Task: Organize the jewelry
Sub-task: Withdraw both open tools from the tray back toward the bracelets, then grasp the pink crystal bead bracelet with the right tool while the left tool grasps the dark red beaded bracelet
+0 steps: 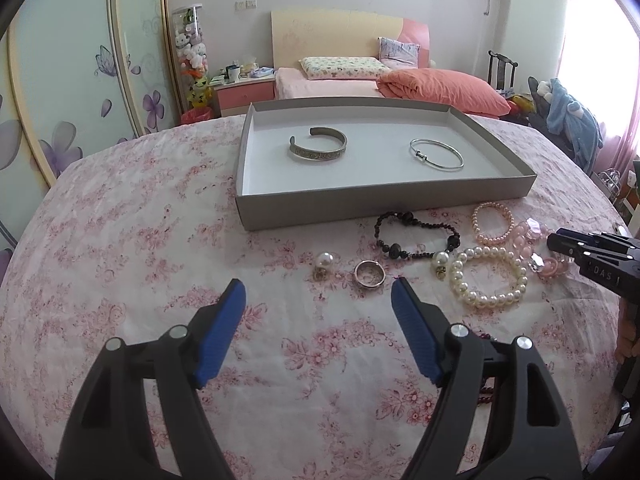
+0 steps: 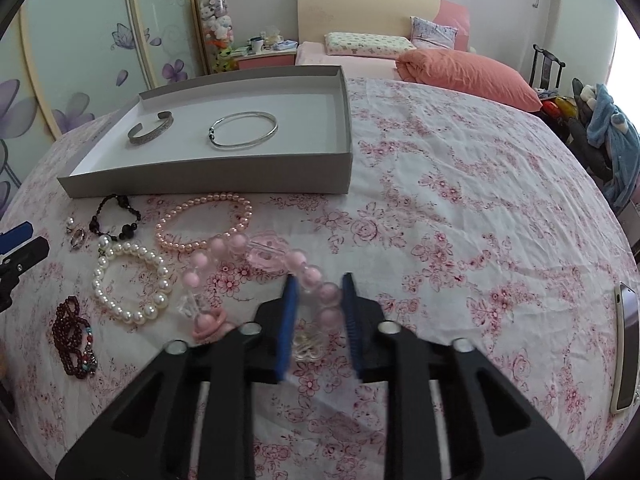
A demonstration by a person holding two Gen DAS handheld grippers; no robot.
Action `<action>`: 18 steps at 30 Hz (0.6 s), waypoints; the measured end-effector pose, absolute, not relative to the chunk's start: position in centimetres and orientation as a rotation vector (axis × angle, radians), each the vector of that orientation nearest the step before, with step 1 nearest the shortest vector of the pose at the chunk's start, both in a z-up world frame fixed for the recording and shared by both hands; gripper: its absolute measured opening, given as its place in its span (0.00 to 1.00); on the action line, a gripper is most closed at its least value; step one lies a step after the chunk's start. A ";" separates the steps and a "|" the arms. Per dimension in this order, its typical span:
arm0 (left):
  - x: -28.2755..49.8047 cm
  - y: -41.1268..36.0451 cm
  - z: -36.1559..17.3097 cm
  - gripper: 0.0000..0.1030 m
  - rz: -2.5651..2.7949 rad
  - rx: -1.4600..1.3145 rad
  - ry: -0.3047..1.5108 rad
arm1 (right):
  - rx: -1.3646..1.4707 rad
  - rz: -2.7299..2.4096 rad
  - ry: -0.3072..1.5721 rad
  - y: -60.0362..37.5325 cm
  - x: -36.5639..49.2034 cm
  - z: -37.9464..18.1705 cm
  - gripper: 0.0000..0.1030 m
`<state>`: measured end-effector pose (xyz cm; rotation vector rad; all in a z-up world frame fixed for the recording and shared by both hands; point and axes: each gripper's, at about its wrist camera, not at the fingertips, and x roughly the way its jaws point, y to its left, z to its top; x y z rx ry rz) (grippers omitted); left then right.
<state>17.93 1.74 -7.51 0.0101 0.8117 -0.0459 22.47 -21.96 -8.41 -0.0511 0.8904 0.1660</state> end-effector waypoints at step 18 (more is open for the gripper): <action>14.9 -4.0 -7.5 0.71 -0.303 0.046 0.856 | 0.028 0.099 0.885 -24.5 22.9 -8.4 0.14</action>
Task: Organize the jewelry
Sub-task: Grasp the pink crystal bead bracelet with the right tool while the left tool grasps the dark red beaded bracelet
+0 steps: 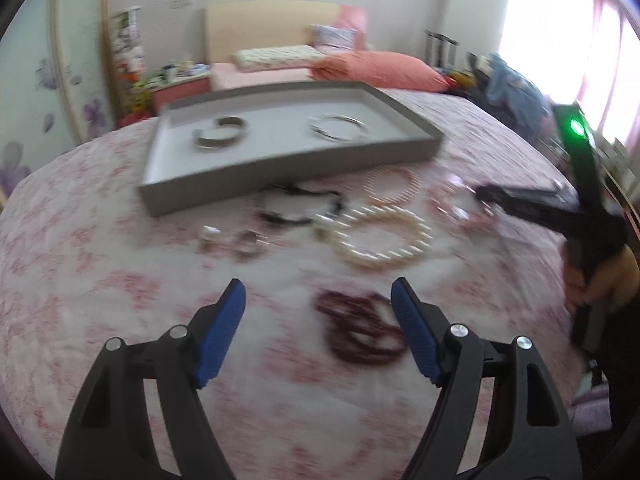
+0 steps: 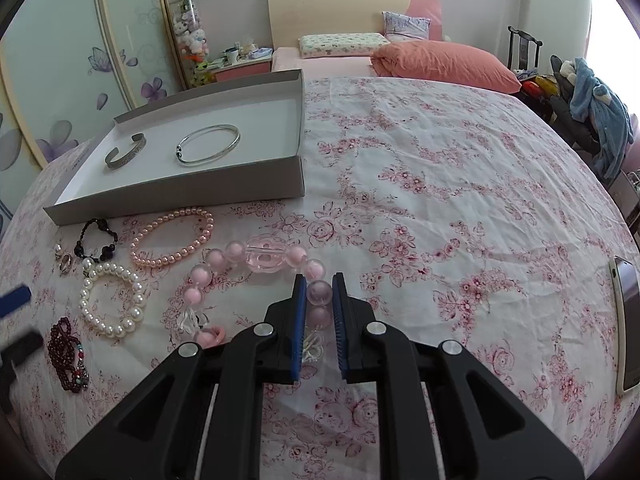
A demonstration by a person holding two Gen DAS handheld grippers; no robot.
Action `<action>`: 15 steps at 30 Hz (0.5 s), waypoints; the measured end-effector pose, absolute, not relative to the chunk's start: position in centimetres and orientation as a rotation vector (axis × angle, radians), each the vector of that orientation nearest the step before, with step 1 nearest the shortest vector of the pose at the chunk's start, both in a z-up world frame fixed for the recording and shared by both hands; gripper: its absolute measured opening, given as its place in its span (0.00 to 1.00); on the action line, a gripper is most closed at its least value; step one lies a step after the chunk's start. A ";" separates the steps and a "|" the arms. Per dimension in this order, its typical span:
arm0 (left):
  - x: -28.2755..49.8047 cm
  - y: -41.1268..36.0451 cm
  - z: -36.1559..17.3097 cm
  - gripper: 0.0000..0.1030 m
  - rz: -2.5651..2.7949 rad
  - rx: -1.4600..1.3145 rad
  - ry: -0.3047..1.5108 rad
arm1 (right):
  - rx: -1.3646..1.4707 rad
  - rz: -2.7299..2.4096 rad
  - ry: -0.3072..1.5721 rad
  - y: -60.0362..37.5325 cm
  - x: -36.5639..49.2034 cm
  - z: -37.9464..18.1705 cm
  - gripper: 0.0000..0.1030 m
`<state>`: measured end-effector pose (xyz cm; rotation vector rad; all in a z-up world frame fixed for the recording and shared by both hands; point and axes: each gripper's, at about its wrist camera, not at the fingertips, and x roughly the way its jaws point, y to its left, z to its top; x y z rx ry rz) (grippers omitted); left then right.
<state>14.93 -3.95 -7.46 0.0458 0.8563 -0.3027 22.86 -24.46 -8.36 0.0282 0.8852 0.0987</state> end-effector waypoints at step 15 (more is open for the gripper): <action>15.0 -7.4 -9.3 0.27 -0.347 0.105 0.923 | 0.033 0.103 0.885 -24.5 22.8 -8.3 0.14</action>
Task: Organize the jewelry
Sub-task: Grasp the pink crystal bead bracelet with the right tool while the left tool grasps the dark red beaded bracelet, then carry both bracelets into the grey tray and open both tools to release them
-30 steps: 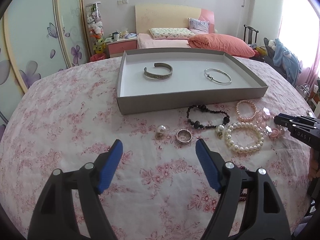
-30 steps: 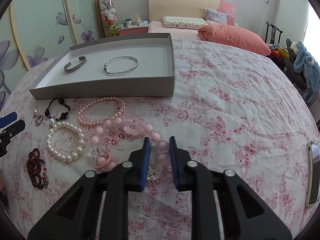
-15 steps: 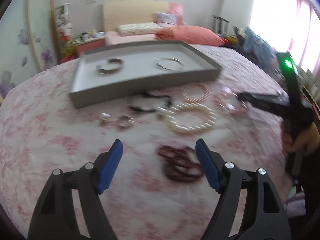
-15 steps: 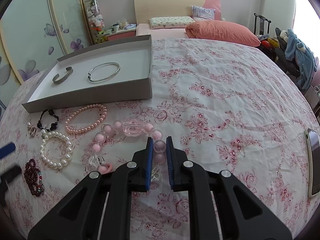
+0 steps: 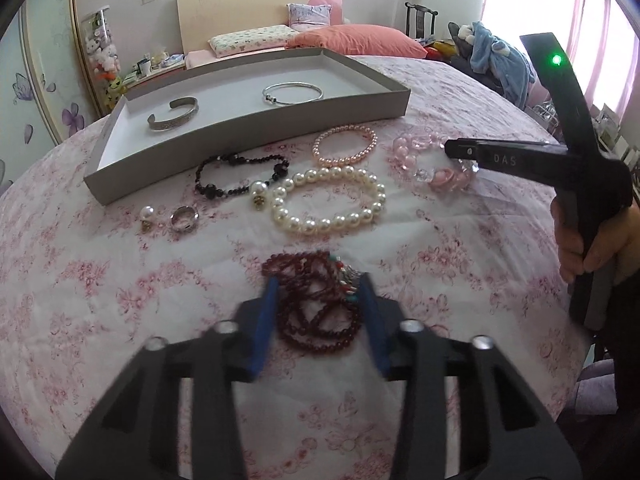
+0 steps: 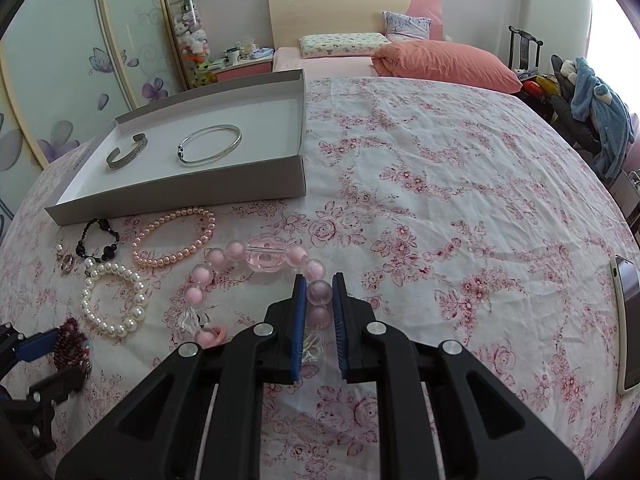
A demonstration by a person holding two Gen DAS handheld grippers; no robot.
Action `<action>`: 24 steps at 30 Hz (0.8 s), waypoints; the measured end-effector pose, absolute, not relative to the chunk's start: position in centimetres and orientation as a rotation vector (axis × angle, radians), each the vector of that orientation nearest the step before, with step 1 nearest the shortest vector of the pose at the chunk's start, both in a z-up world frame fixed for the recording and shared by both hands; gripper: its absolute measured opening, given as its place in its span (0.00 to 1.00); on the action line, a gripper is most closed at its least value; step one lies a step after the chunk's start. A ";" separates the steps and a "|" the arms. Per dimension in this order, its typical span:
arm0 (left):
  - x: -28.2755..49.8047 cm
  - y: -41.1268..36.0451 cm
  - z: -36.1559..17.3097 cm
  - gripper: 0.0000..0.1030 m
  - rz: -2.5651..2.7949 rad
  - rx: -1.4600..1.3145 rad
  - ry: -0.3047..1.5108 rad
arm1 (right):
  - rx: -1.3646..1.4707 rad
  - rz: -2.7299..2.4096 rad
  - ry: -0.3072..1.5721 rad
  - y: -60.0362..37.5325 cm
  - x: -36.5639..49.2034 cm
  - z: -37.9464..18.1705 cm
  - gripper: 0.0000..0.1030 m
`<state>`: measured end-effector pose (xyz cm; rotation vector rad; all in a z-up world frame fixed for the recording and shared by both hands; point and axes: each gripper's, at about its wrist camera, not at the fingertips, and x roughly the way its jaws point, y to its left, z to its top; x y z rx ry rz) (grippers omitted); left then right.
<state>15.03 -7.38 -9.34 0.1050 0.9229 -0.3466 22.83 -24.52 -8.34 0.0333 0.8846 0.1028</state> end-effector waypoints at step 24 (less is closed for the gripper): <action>13.9 -1.5 -5.7 0.09 -0.259 -0.031 0.784 | 0.126 0.313 0.698 -21.3 19.0 -2.5 0.14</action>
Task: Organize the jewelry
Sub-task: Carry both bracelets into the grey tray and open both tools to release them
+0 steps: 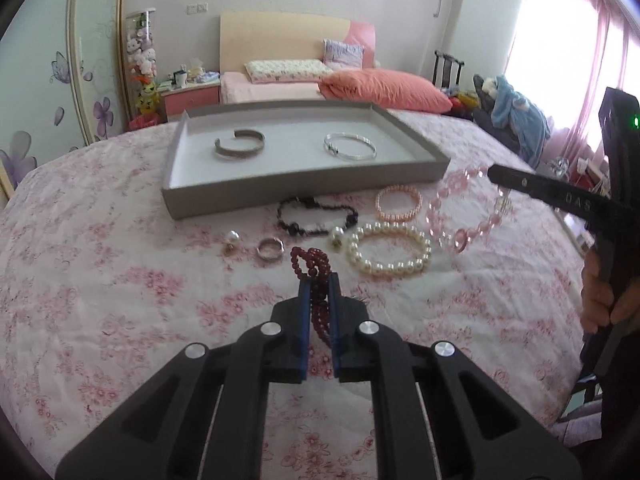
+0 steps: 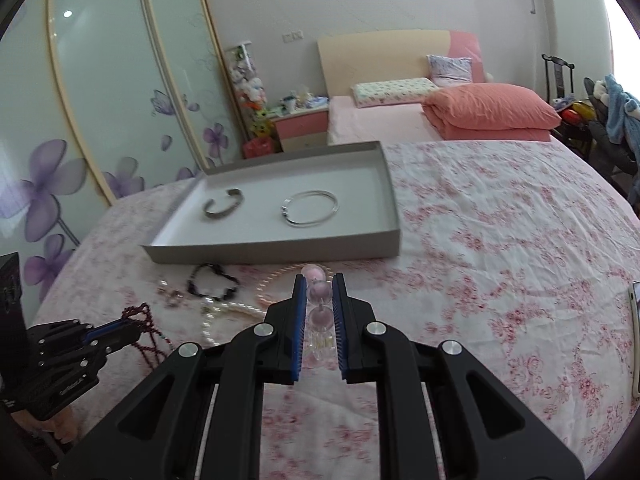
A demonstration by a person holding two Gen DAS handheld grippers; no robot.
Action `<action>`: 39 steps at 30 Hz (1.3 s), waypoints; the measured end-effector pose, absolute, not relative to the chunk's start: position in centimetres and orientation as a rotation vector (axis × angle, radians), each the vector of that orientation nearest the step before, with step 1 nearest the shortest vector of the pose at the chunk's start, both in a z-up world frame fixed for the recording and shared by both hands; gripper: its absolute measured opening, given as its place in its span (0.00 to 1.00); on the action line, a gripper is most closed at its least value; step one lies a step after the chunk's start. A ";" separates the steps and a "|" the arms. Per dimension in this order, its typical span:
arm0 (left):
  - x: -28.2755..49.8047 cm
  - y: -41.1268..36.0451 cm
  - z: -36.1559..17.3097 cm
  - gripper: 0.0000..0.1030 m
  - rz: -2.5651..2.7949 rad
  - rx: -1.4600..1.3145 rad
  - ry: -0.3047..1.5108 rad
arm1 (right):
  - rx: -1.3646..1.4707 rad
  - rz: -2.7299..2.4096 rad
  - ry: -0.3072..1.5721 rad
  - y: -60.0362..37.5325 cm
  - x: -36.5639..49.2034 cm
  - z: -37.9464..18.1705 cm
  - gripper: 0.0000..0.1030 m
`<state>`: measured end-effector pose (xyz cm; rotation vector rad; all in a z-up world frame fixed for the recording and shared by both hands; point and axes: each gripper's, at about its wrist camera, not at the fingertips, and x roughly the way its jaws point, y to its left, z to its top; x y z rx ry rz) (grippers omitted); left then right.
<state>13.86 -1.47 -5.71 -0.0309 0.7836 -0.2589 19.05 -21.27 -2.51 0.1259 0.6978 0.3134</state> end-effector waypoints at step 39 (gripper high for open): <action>13.9 0.0 0.8 0.09 -0.133 -0.090 0.541 | 0.157 0.379 0.472 -19.7 15.7 2.8 0.14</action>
